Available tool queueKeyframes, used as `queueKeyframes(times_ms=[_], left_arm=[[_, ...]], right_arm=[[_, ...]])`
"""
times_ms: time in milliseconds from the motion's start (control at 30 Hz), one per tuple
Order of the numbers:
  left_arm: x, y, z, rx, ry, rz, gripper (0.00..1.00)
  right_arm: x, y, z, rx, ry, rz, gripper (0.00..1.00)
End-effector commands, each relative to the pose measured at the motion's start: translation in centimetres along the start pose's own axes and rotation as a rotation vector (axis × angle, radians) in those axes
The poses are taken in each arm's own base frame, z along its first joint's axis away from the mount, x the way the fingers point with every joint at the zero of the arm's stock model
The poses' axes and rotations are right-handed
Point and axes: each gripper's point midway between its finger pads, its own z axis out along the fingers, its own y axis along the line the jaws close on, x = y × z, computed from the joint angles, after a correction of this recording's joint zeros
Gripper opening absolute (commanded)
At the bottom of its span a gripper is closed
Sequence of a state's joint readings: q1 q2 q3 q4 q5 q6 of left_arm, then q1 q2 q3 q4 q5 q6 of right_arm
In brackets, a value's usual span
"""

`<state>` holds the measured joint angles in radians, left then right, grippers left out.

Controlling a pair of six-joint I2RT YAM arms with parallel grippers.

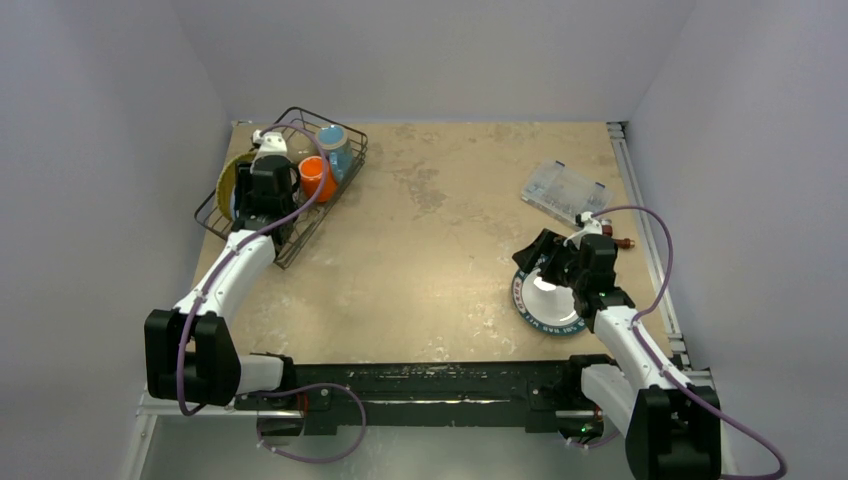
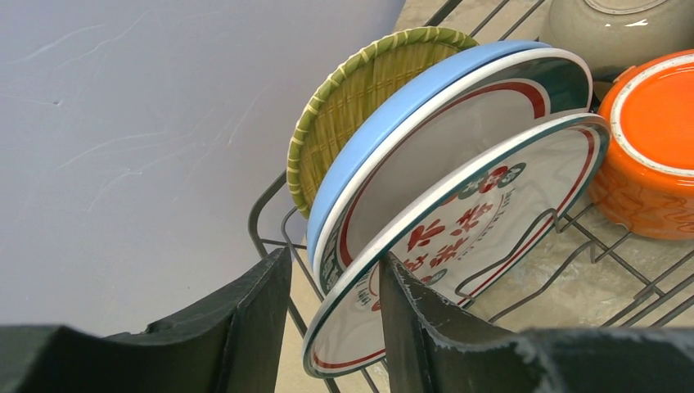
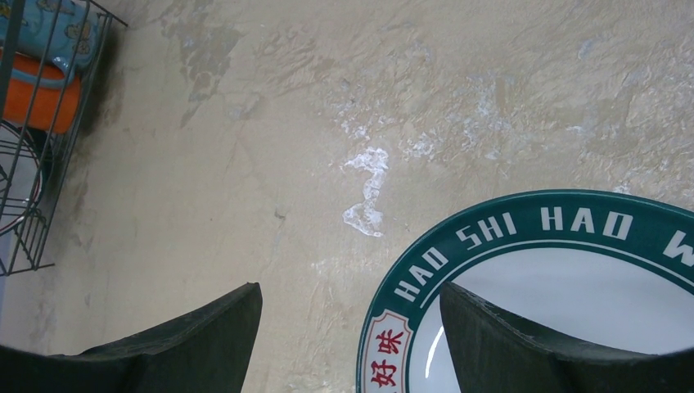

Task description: Load the mixed dishes into the dish rack

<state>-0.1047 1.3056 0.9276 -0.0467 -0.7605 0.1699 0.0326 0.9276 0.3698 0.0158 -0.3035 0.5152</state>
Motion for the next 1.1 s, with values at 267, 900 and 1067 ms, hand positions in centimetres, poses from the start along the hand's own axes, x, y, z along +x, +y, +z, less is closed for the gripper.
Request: queueKeyframes(times_ms=[267, 900, 1067], left_arm=[[-2.6, 1.1, -0.1, -0.002, -0.022, -0.093, 0.65], [-8.1, -3.9, -6.7, 0.467, -0.086, -0.364, 1.0], [-10.9, -9.8, -13.2, 0.755, -0.247, -0.258, 1.0]], right_arm=[[-1.3, 0.8, 0.3, -0.007, -0.032, -0.039, 0.8], [-0.8, 0.3, 0.9, 0.044, -0.009, -0.049, 0.82], [-1.6, 0.4, 0.8, 0.058, -0.027, -0.05, 0.85]])
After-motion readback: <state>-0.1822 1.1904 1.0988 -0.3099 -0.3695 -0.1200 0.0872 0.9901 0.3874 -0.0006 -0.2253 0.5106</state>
